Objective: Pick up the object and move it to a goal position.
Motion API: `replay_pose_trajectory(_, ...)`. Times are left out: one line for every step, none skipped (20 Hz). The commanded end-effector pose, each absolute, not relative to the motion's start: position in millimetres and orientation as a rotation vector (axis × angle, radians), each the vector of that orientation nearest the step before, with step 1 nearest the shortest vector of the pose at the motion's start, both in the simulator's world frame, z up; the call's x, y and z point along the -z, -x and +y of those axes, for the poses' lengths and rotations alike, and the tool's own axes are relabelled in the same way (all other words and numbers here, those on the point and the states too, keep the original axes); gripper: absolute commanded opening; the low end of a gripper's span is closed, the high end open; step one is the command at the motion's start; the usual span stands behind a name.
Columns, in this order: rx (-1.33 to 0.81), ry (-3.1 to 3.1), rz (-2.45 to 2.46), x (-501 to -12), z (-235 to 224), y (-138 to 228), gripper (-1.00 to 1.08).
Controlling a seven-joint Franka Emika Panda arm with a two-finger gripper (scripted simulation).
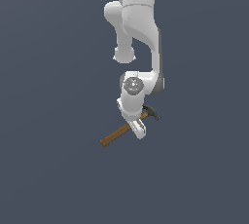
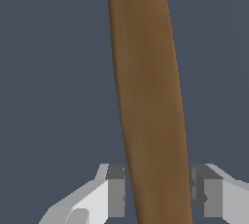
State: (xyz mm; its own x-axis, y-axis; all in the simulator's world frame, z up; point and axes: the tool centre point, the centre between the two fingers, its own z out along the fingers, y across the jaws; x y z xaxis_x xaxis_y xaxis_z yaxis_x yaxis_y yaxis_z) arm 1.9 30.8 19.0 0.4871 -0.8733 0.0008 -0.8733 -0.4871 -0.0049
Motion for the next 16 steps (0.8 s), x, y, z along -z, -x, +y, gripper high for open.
replay_pose_trajectory(0.005, 2.705, 1.59, -19, 30, -2, -1.0)
replay_pose_trajectory(0.005, 2.705, 1.59, -19, 30, -2, -1.0)
replay_pose_trajectory(0.005, 2.705, 1.59, -21, 29, -2, -1.0)
replay_pose_trajectory(0.005, 2.705, 1.59, -22, 28, -3, -1.0)
replay_pose_trajectory(0.005, 2.706, 1.59, -25, 27, -3, -1.0)
replay_pose_trajectory(0.005, 2.706, 1.59, -28, 25, -4, -1.0)
replay_pose_trajectory(0.004, 2.706, 1.591, -32, 22, -4, -1.0)
replay_pose_trajectory(0.004, 2.706, 1.592, -37, 19, -5, -1.0)
replay_pose_trajectory(0.004, 2.706, 1.592, -42, 16, -6, -1.0)
replay_pose_trajectory(0.003, 2.706, 1.593, -48, 12, -8, -1.0)
replay_pose_trajectory(0.002, 2.706, 1.593, -54, 8, -9, -1.0)
replay_pose_trajectory(0.002, 2.706, 1.593, -60, 4, -10, -1.0)
replay_pose_trajectory(0.001, 2.706, 1.594, -64, 1, -12, -1.0)
replay_pose_trajectory(0.001, 2.706, 1.594, -68, -1, -13, -1.0)
replay_pose_trajectory(0.001, 2.706, 1.594, -72, -3, -14, -1.0)
replay_pose_trajectory(0.001, 2.706, 1.594, -75, -5, -14, -1.0)
